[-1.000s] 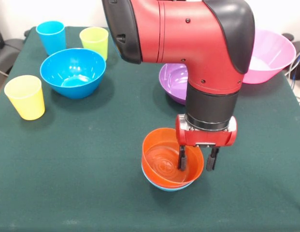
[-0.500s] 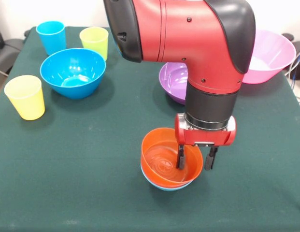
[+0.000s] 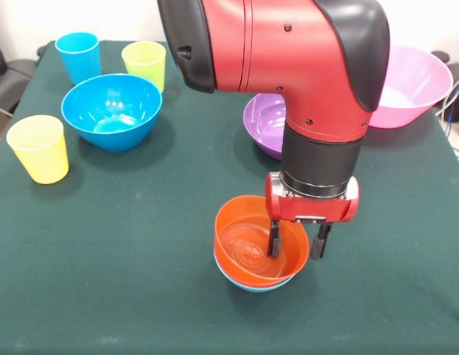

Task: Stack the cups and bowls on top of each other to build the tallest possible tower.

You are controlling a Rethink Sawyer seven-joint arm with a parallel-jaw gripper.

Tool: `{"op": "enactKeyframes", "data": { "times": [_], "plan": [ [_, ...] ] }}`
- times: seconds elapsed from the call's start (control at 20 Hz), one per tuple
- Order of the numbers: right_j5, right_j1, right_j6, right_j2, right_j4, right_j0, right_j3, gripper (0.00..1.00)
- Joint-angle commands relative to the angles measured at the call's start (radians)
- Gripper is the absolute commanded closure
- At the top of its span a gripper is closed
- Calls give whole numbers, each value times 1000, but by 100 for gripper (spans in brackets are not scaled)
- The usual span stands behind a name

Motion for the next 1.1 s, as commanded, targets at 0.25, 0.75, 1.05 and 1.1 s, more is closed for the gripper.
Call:
{"op": "enactKeyframes", "data": {
  "times": [0.25, 0.75, 1.05, 1.1],
  "plan": [
    [-3, -29, 111, 9, 12, 45, 24, 0],
    [-6, -29, 112, -4, 23, 58, 22, 0],
    [-19, -29, 105, -9, 30, 57, 27, 100],
    [-20, -29, 106, -10, 32, 57, 28, 100]
  ]
}}
